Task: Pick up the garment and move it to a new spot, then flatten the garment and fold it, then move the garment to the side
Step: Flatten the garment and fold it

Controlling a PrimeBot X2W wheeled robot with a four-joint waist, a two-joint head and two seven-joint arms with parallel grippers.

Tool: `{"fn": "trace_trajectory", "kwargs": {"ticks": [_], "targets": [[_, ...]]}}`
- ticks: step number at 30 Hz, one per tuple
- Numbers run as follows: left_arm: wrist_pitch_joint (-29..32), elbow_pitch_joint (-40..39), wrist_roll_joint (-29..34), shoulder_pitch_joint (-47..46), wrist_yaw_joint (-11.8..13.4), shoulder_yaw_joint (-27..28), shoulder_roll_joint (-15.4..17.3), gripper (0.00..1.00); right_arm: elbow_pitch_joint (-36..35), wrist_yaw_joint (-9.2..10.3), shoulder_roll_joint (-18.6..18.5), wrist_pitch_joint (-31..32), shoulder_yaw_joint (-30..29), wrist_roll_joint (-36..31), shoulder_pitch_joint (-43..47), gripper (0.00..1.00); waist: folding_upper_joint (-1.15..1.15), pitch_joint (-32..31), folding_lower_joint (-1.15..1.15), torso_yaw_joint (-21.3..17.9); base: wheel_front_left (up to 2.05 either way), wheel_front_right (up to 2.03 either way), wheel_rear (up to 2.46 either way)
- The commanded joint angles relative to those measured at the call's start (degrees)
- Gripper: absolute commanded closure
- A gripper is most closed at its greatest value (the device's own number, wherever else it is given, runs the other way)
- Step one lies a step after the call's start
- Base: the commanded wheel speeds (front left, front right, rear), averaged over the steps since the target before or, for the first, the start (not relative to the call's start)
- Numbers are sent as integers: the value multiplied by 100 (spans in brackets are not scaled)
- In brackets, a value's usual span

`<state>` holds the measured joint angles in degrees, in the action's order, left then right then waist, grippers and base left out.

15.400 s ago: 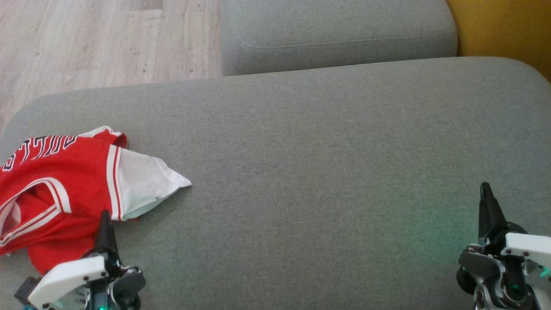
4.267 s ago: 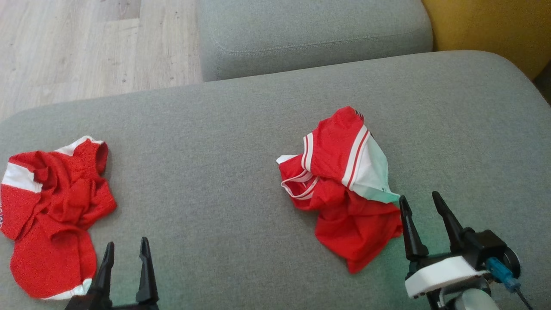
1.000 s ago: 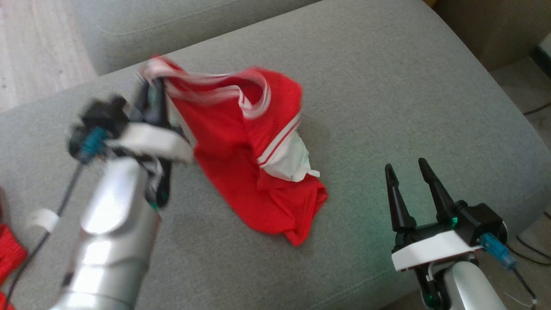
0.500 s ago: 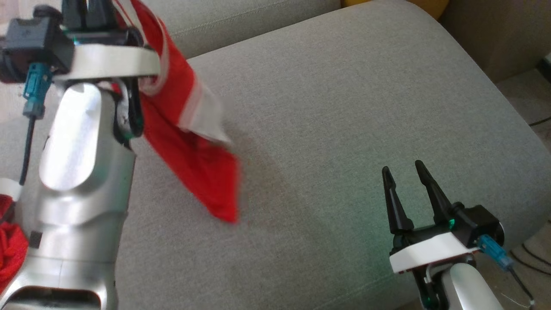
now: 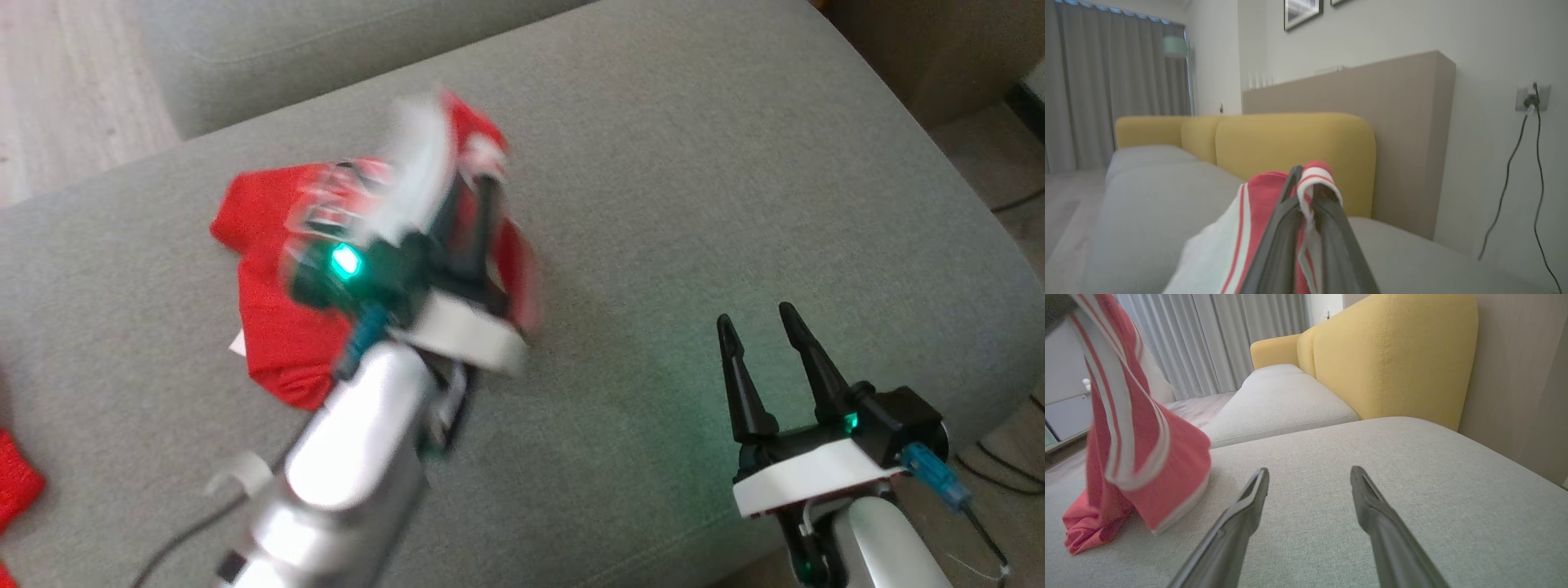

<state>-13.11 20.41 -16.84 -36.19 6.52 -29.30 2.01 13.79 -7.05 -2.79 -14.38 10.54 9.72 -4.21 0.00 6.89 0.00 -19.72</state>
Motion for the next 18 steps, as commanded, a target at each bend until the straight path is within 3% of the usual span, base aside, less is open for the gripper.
{"fn": "trace_trajectory", "kwargs": {"ticks": [1, 8, 10, 11, 13, 18], "targets": [[-6, -148, -140, -126, -5, -56, 95, 100, -168, -44, -9, -62, 146, 63, -237, 0, 0, 65, 0, -55, 0, 0, 0], [-24, -49, -1244, 44, 238, -1758, 89, 100, -204, -44, -9, -62, 196, 232, -265, 0, 0, 238, 0, -218, 0, 0, 0], [103, -28, -1602, -13, -29, -2216, 89, 52, -208, -44, -9, -62, 222, 276, -264, 0, 0, 287, 0, -254, 0, 0, 0], [168, 16, -1812, -20, -81, -2336, 89, 0, -202, -44, -9, -62, 230, 296, -261, 0, 0, 286, 0, -275, 0, 0, 0], [284, 137, -2071, -60, -211, -2592, 88, 0, -175, -44, -9, -62, 266, 306, -229, 0, 0, 235, 0, -322, 0, 0, 0], [483, 354, -2552, -67, -266, -2889, 88, 0, -130, -44, -9, -62, 254, 250, -159, 0, 0, 124, 0, -348, 0, 0, 0]]}}
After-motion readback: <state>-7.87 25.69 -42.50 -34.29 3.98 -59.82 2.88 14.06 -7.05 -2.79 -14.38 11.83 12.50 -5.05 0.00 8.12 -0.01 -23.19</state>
